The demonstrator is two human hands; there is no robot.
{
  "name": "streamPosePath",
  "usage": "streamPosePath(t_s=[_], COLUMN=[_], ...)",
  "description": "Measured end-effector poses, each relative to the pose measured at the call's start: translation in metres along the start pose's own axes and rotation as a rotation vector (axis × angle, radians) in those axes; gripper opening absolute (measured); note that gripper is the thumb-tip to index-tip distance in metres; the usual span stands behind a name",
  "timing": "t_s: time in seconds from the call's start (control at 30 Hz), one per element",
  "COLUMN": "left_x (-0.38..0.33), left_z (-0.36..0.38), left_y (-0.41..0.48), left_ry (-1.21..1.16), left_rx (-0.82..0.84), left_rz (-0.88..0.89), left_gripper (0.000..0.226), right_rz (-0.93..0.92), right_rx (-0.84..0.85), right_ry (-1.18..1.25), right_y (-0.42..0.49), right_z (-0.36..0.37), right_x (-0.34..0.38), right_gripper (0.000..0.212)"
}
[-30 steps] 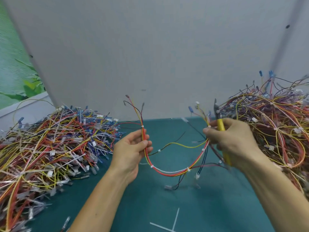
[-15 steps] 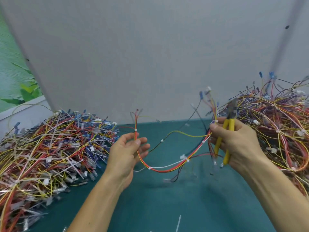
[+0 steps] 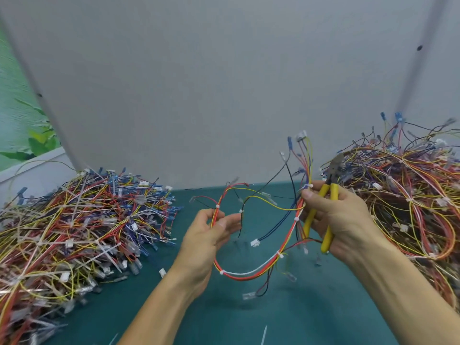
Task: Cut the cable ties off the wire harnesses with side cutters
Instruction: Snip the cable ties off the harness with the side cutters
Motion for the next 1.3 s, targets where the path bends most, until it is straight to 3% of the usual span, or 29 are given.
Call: streamPosePath(t_s=[0.17,0.5,0.97,1.3], left_x=[-0.002,-0.008,-0.009,-0.008], left_z=[-0.007,-0.032,-0.033,-0.036], left_y=[0.003,0.013,0.012,0.012], left_ry=[-0.107,-0.36,-0.108,0.125], left_rx=[-0.052,-0.231,-0.327,-0.264], left_rz=[0.036,-0.046,-0.003,0.084], left_gripper=[0.008,0.017,0.022,0.021], right_rz=[0.187,0.265,0.214,0.001], right_rx=[-0.065,-0.174,-0.181,-0.122], right_ry=[0.087,0.184,0.094,-0.176], right_y=[-0.001,0.004,0.003,0.0], right_z=[-0.002,-0.013,-0.012,-0.008], right_x=[-0.004,-0.005,-0.002,0.0], right_gripper=[0.017,0.023,0.02,0.019])
Point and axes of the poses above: each hand's wrist, its own y-axis towards the middle knuckle, its own z-axis out of the palm, x = y × z, the point moved 2 cm from there along y, towards the middle knuckle, and after that the axes turned 8 degrees about -y, right-handed, at the moved point
